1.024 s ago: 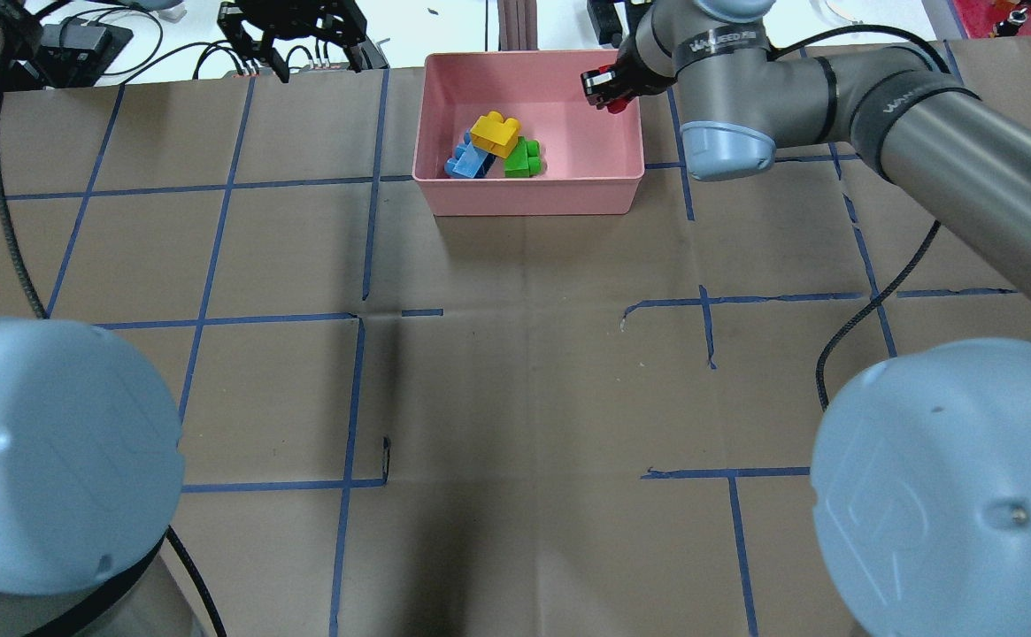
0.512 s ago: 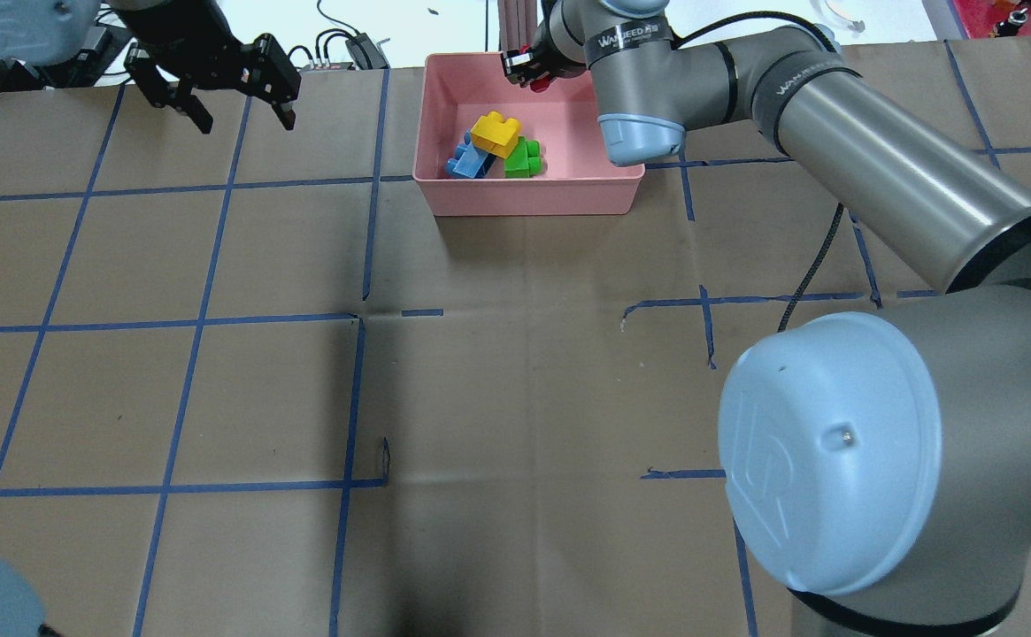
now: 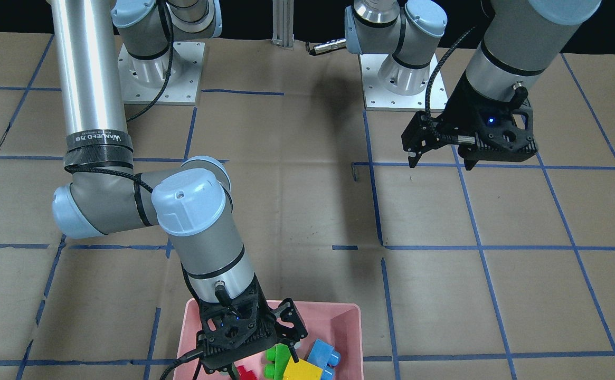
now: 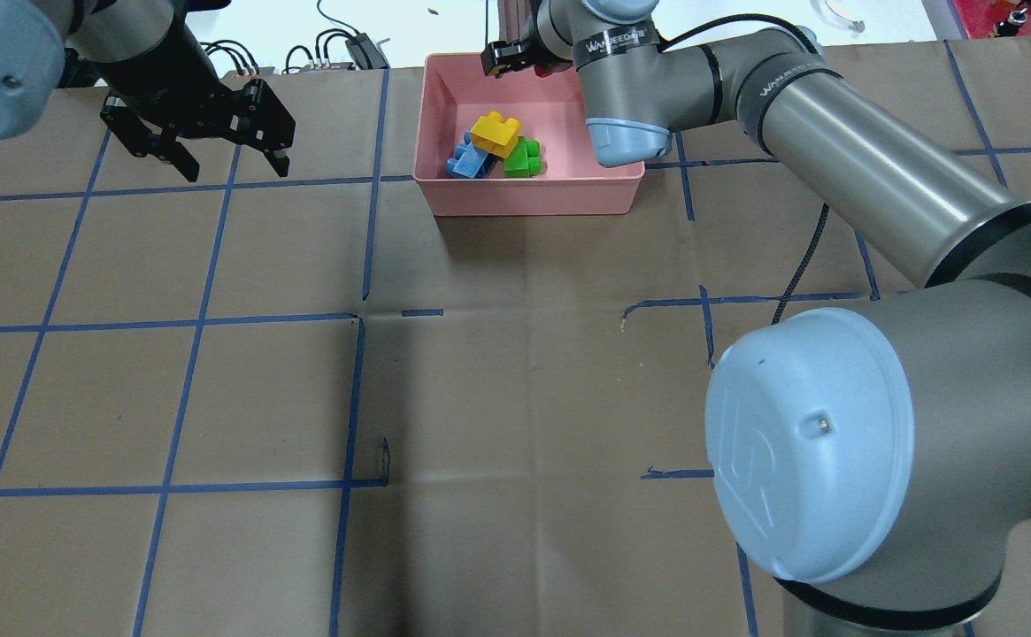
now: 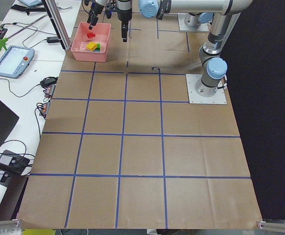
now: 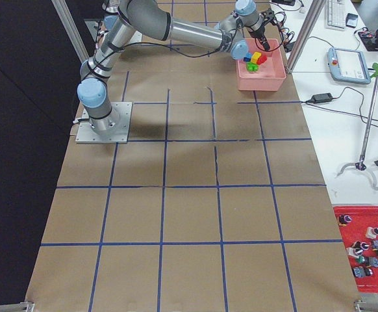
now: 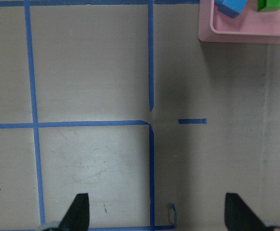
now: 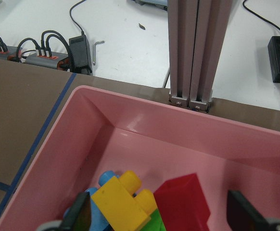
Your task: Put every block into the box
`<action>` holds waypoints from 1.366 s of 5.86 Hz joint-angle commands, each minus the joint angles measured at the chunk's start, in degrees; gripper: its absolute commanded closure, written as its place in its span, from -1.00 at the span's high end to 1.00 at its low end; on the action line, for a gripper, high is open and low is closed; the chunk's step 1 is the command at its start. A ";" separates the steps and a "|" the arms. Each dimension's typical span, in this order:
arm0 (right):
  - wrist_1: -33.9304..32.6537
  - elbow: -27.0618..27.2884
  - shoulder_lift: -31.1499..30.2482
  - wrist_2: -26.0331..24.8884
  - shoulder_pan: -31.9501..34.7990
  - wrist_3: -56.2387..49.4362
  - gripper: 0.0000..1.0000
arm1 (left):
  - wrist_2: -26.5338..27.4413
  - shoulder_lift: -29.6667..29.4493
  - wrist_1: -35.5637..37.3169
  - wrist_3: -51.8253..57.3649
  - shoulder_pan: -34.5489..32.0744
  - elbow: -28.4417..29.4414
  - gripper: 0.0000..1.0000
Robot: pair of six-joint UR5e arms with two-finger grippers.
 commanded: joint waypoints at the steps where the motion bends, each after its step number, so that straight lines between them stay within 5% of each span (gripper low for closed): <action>1: 0.23 0.19 -0.22 -0.30 -0.11 0.01 0.99 | 0.01 0.59 -0.58 0.37 -0.23 -0.25 1.00; 2: 8.50 0.28 -3.10 -1.44 -1.77 -0.78 1.00 | 0.01 0.24 -0.58 0.64 0.30 -0.51 1.00; 4: 45.42 0.80 -18.17 -4.52 -10.36 -5.94 1.00 | 0.01 0.41 -0.06 0.73 0.48 -1.83 1.00; 5: 54.37 3.16 -25.72 -4.70 -11.96 -5.97 1.00 | 0.01 0.67 -0.06 0.73 0.48 -1.83 1.00; 6: 59.85 6.14 -33.54 -5.40 -12.15 -5.01 1.00 | 0.01 0.67 0.03 0.73 0.39 -1.83 1.00; 8: 59.47 16.31 -40.45 -5.75 -10.59 -4.92 1.00 | 0.01 0.76 0.03 0.73 0.39 -1.83 1.00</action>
